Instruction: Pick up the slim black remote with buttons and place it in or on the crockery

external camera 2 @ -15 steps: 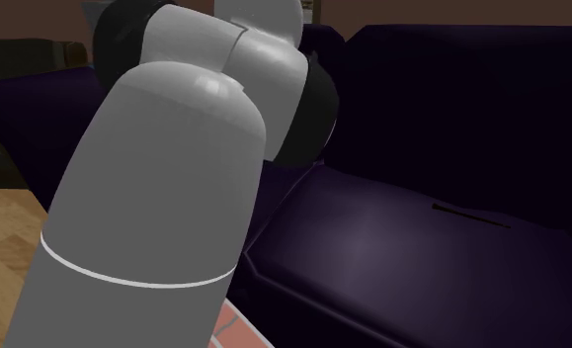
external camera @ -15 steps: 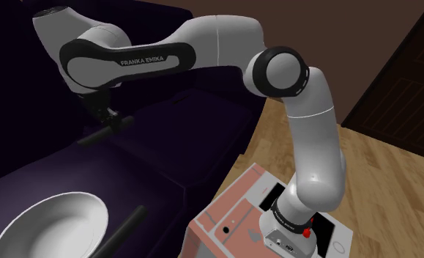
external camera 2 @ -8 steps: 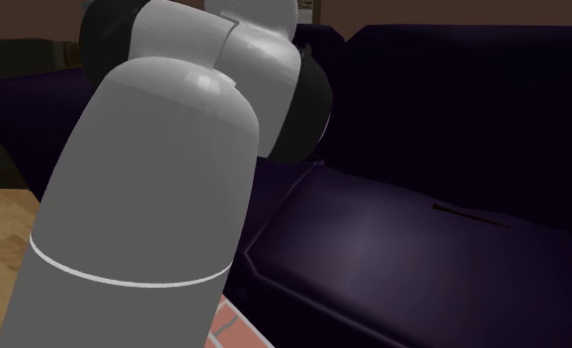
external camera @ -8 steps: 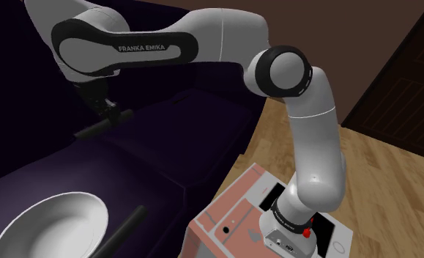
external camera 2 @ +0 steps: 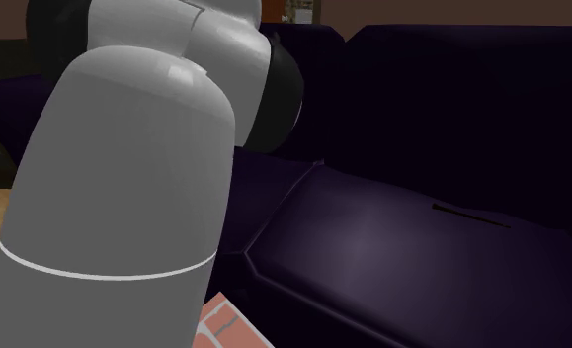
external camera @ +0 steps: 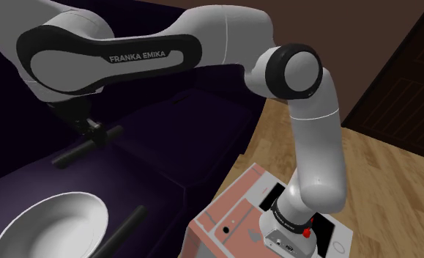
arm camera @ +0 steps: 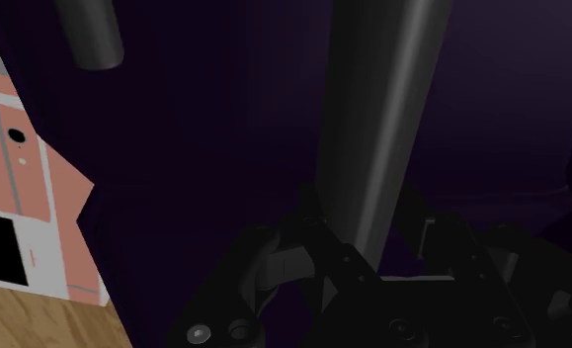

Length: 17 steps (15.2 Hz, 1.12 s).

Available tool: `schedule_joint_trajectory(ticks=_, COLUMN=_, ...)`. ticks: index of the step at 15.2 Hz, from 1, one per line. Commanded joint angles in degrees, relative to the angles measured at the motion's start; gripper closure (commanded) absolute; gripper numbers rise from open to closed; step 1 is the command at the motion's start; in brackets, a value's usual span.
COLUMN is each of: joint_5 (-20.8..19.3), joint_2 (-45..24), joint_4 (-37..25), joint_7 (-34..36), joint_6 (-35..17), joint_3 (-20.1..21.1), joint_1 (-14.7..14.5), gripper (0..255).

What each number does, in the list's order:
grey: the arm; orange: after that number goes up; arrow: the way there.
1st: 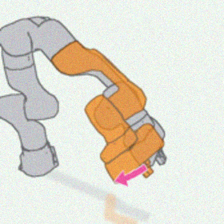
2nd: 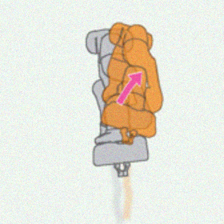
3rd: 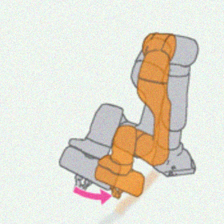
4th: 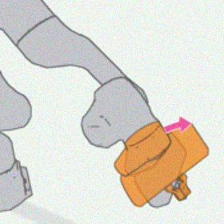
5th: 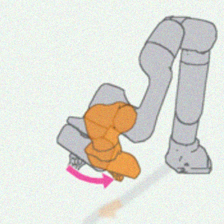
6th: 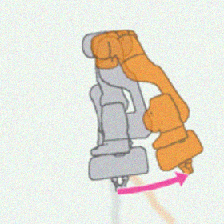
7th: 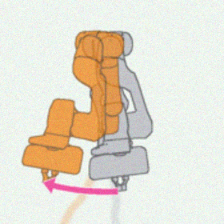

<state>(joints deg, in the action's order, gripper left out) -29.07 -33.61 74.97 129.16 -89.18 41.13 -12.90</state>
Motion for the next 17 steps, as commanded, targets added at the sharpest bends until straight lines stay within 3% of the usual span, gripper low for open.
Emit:
schedule_joint_trajectory(ticks=1, joint_5=0.53, joint_2=0.71, joint_4=1.31, joint_7=2.35, joint_6=-0.12, joint_3=0.71, joint_1=-1.24, gripper=255)
schedule_joint_trajectory(ticks=8, joint_5=0.82, joint_2=-0.61, joint_4=0.45, joint_7=10.32, joint_6=1.09, joint_3=2.2, joint_1=-8.26, gripper=255)
schedule_joint_trajectory(ticks=14, joint_5=0.2, joint_2=-3.89, joint_4=-3.9, joint_7=16.79, joint_6=3.3, joint_3=2.67, joint_1=-15.98, gripper=255)
schedule_joint_trajectory(ticks=17, joint_5=0.01, joint_2=-4.13, joint_4=-1.79, joint_7=17.26, joint_6=1.2, joint_3=2.56, joint_1=-15.47, gripper=255)
